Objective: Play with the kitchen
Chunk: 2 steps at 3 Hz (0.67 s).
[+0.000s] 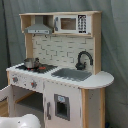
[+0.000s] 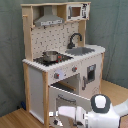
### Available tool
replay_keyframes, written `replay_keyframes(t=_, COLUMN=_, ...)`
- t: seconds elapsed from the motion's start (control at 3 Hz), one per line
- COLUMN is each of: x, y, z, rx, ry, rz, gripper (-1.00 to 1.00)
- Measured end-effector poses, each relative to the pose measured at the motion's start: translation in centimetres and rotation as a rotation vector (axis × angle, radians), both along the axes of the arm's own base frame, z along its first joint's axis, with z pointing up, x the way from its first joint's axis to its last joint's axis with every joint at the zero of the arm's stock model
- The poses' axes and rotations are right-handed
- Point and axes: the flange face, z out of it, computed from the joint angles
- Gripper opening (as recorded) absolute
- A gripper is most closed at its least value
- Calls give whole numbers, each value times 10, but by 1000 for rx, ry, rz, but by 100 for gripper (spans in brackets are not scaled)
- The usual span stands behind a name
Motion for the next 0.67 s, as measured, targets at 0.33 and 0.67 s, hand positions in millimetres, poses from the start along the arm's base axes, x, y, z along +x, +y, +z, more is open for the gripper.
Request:
replay_keyframes(t=0.33, x=0, y=-1, z=4, rx=101, ry=46, rz=-25, gripper=100)
replay_keyframes(t=0.67, x=1, y=-2, z=0, rx=188, ry=62, rz=-80, gripper=100)
